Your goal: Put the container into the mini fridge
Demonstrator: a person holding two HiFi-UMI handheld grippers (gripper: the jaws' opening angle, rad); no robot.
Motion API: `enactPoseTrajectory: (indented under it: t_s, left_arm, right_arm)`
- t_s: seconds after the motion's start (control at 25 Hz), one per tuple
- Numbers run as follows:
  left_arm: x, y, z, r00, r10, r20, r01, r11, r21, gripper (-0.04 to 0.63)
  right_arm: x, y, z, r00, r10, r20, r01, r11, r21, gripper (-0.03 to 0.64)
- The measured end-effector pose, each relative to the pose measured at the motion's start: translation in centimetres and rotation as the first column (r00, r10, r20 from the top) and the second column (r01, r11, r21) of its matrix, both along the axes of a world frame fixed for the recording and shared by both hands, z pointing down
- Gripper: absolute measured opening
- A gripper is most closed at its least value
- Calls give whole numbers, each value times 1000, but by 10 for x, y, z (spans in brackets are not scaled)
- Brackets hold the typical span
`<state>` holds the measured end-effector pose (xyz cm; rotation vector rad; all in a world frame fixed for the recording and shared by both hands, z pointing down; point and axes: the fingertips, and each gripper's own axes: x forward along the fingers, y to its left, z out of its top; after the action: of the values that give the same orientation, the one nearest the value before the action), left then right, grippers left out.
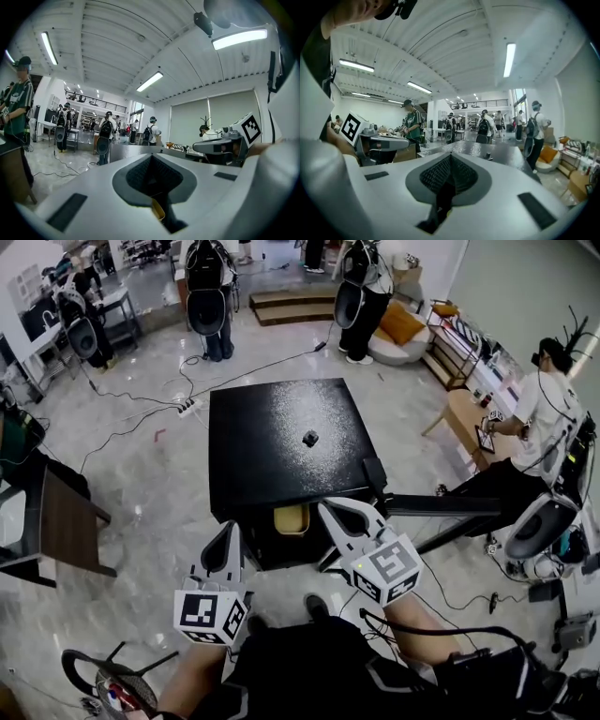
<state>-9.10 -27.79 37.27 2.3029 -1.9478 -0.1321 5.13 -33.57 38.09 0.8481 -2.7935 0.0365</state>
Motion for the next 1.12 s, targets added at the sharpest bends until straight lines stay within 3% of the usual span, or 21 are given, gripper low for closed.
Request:
enactPoseTrajectory:
  t_s: [0.2, 1.12]
  left_arm:
    - [-7, 3, -14, 1000, -18, 5, 17, 999, 32, 9]
    - [-15, -8, -25, 999, -46, 15, 45, 997, 61, 9]
  right_arm:
    - [2, -6, -14, 998, 51, 40, -52, 998, 27, 17]
    - [-3, -12, -31, 996, 55, 63, -59, 996, 62, 17]
